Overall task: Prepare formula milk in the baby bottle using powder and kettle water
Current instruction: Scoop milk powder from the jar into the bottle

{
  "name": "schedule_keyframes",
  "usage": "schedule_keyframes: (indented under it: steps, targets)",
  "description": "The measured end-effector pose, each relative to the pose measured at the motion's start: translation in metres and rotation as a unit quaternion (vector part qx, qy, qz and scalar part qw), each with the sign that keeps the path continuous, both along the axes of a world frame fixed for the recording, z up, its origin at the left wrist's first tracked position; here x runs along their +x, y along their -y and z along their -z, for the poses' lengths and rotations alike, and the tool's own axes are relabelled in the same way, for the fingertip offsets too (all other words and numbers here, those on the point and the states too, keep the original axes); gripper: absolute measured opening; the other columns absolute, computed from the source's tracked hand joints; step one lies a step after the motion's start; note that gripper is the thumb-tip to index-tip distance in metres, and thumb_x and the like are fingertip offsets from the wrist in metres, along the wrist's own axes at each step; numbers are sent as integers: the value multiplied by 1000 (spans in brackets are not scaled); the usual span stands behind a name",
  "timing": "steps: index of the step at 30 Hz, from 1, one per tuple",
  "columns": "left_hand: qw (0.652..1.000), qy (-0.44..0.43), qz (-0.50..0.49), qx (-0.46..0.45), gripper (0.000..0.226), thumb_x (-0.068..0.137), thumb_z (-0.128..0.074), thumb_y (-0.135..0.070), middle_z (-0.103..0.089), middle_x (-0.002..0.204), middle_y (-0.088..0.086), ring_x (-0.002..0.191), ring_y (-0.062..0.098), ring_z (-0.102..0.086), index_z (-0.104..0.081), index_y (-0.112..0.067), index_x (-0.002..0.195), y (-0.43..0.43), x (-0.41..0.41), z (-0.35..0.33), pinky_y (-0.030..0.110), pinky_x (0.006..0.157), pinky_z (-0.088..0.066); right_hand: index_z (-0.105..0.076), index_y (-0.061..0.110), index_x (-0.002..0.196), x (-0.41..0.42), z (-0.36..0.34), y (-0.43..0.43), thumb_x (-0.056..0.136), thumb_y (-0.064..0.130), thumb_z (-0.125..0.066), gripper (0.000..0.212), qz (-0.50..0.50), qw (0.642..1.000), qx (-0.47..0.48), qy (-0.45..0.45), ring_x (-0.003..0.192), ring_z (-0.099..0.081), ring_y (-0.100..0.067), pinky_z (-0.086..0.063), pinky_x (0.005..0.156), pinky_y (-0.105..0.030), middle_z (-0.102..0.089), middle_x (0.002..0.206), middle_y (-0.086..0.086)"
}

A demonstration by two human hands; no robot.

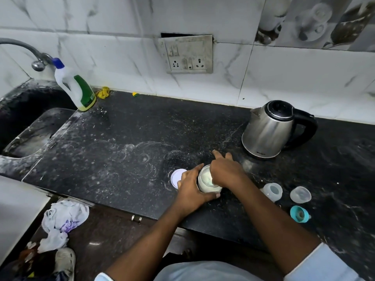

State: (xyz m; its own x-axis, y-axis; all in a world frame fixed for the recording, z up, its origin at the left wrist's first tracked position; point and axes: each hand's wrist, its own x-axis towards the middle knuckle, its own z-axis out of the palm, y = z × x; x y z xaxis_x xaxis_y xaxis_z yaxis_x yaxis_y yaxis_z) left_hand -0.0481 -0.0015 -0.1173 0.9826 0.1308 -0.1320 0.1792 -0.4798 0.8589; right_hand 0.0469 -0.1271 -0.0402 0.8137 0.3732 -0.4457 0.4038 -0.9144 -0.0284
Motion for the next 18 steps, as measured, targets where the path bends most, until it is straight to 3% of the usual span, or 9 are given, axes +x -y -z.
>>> schedule_keyframes:
  steps: [3, 8, 13, 18]
  targets:
    - [999, 35, -8, 0, 97, 60, -100, -53, -63, 140, -14, 134, 16, -51, -59, -33, 146, 3, 1, 1, 49, 117, -43, -63, 18, 135, -1, 8, 1, 95, 16, -58, 40, 22, 1000, -8, 0, 143, -29, -37, -43, 96, -45, -23, 169, -1]
    - [997, 66, -25, 1, 90, 56, -100, -52, -69, 129, -15, 124, 15, -59, -64, -31, 136, 7, 1, -2, 49, 107, -49, -58, 16, 139, -3, 16, 1, 98, 21, -57, 41, 35, 999, -13, 10, 136, -38, -35, -45, 95, -43, -49, 145, -6]
    - [998, 66, -24, 3, 92, 57, -103, -49, -70, 129, -14, 123, 17, -62, -64, -29, 137, 7, 0, 0, 50, 105, -51, -63, 17, 132, -8, 9, 4, 97, 19, -57, 36, 17, 999, -11, 32, 135, -36, -34, -46, 93, -43, -48, 141, -6]
    - [998, 58, -30, -8, 93, 58, -105, -42, -71, 130, -9, 122, 18, -66, -62, -27, 139, 7, 1, 0, 50, 105, -52, -74, 20, 112, -22, -8, 14, 91, 15, -57, 27, -21, 992, 49, 116, 127, -37, -32, -46, 91, -40, -45, 142, -5]
